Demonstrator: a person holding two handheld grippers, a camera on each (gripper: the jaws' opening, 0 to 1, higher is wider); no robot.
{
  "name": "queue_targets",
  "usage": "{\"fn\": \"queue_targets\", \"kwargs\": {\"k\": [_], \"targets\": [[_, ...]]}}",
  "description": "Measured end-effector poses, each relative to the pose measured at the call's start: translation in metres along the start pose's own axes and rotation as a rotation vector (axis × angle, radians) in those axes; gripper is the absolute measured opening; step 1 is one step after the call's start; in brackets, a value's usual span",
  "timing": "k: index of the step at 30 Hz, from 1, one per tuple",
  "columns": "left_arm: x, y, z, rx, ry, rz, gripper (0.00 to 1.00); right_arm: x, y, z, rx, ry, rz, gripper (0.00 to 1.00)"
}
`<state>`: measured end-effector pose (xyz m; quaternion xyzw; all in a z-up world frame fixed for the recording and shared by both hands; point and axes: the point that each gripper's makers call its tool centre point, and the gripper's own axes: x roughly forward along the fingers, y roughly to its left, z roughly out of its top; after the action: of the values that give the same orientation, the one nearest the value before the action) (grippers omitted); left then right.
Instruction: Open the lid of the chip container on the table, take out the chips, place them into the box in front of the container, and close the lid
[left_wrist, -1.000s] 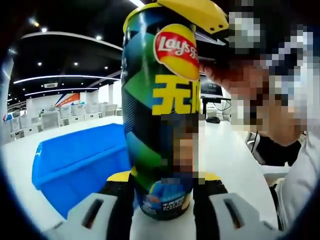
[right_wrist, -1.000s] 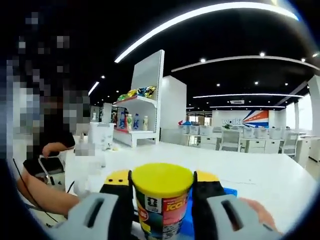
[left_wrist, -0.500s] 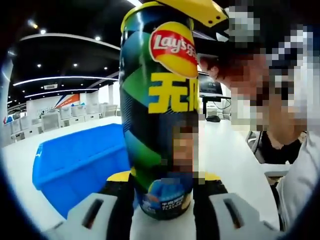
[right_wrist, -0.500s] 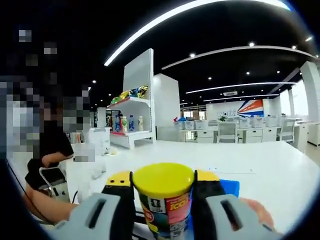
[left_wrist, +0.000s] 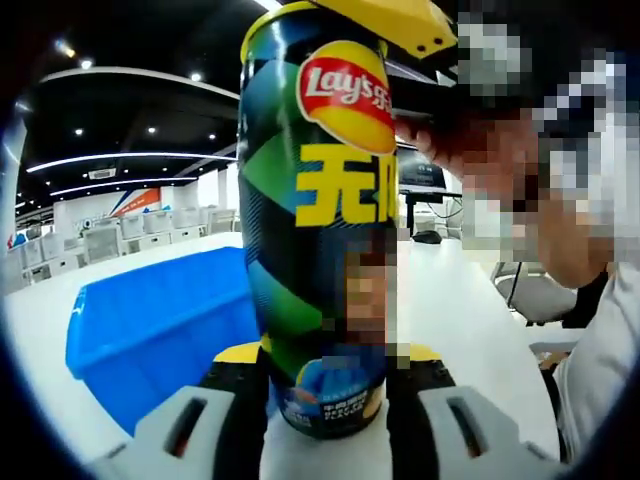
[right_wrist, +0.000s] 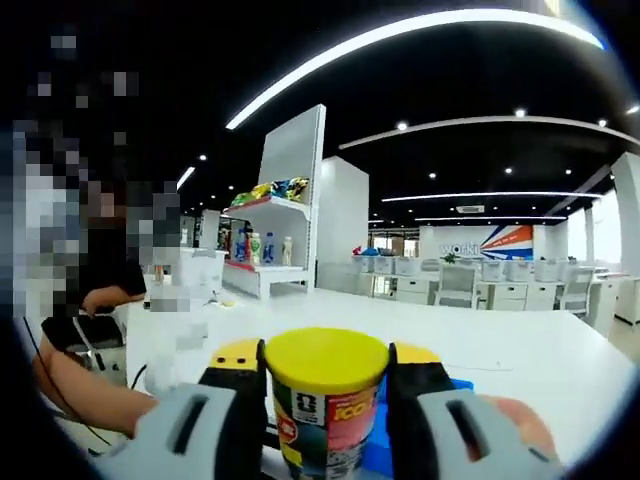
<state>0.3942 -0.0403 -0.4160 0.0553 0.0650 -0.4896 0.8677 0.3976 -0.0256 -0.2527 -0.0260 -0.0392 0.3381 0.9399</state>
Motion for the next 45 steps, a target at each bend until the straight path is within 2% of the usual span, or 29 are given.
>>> {"fn": "queue_targets", "kwargs": {"k": [1, 6, 9, 11, 13, 18, 35, 38, 40, 45], "targets": [[0.0002, 0.0001, 0.0000, 0.000, 0.001, 0.000, 0.47, 0.0002, -0.0013, -0.0011, -0.037, 0.006, 0.004, 0.46], [0.0005, 0.0001, 0.0001, 0.001, 0.001, -0.002, 0.47, 0.0014, -0.0002, -0.0021, -0.063, 0.010, 0.012, 0.46], [0.0007, 0.0003, 0.0001, 0.000, 0.003, 0.000, 0.47, 0.0041, 0.0016, -0.0056, -0.185, 0.020, 0.009, 0.48], [0.0006, 0.0003, 0.0000, 0.000, 0.003, 0.000, 0.47, 0.0040, 0.0017, -0.0049, -0.156, 0.017, -0.004, 0.47], [0.0006, 0.0003, 0.0000, 0.000, 0.003, -0.001, 0.47, 0.0036, -0.0004, -0.0037, -0.091, 0.012, -0.005, 0.46], [0.0008, -0.0003, 0.0001, -0.001, 0.002, -0.005, 0.47, 0.0019, -0.0009, -0.0043, -0.054, 0.028, -0.037, 0.43], [0.0009, -0.0007, -0.0004, 0.005, 0.004, -0.003, 0.47, 0.0008, -0.0007, -0.0058, 0.011, 0.054, -0.053, 0.41], [0.0009, -0.0008, -0.0004, 0.006, 0.004, -0.003, 0.47, 0.0005, -0.0017, -0.0049, 0.058, 0.065, -0.046, 0.40], [0.0009, -0.0008, -0.0003, 0.005, 0.003, -0.001, 0.47, 0.0014, -0.0016, -0.0037, 0.027, 0.064, -0.047, 0.40], [0.0006, -0.0010, -0.0003, 0.005, 0.001, 0.001, 0.47, 0.0015, -0.0021, -0.0031, 0.031, 0.060, -0.042, 0.41]]}}
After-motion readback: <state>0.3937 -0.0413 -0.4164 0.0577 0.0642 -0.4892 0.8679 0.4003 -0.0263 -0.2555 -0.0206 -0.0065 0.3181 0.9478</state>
